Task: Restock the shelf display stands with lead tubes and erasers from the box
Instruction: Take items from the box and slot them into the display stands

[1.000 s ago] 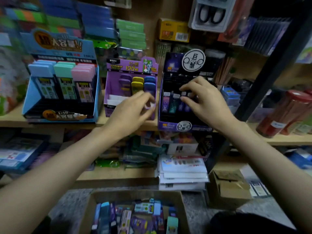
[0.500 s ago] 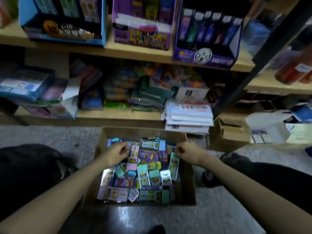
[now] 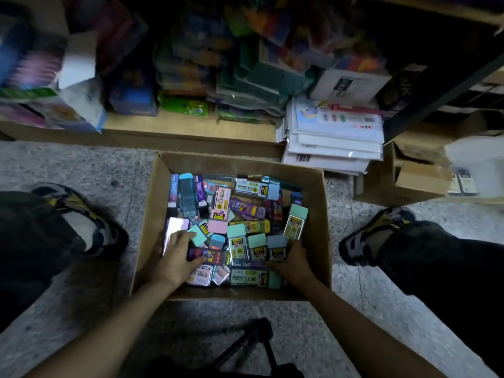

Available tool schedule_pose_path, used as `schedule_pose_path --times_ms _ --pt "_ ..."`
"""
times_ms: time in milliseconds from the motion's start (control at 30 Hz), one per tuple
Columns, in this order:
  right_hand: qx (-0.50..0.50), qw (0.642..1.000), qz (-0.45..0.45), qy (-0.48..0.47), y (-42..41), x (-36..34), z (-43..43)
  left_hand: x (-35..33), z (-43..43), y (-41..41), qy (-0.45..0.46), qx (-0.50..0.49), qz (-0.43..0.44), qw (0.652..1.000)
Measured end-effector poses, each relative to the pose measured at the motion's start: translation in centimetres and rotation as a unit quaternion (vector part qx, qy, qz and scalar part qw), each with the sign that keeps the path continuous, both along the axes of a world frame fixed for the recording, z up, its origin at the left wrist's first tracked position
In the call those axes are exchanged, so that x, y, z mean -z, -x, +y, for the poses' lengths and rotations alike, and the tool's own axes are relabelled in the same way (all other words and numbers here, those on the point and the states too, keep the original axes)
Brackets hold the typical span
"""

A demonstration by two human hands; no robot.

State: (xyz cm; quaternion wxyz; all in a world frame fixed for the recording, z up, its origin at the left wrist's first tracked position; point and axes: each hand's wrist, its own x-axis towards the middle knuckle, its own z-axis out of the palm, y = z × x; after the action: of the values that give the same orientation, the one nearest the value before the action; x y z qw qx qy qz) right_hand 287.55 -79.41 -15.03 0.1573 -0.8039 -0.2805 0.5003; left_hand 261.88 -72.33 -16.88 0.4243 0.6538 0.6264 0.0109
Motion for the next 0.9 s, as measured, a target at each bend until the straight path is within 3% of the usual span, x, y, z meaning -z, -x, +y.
schedule_pose_path --times_ms 67,167,400,533,600,733,900 --pt "-0.003 1.000 0.023 -0.016 -0.1 0.3 -0.5 0.5 -0.3 0.0 -0.007 0.004 -0.022 1.000" --pt "-0.100 0.994 0.033 0.009 0.2 0.5 -0.9 0.6 -0.4 0.0 -0.030 0.024 -0.019 0.999" --pt "-0.224 0.974 0.044 0.013 0.0 0.7 -0.5 0.1 -0.2 0.3 -0.026 0.212 0.139 0.967" --pt "-0.205 0.975 0.081 0.002 -0.7 0.7 -0.6 0.0 0.1 1.2 0.025 0.196 0.168 0.966" --pt "-0.173 0.979 0.107 -0.006 -0.8 0.6 -0.5 0.0 0.2 1.4 0.041 0.160 0.120 0.979" --pt "-0.065 0.985 0.162 -0.019 -0.9 0.2 -0.4 -0.6 -0.3 1.2 0.112 0.076 -0.101 0.986" --pt "0.004 0.978 0.203 -0.053 -1.1 -0.9 0.3 -0.9 0.2 -0.3 0.105 0.002 -0.156 0.982"
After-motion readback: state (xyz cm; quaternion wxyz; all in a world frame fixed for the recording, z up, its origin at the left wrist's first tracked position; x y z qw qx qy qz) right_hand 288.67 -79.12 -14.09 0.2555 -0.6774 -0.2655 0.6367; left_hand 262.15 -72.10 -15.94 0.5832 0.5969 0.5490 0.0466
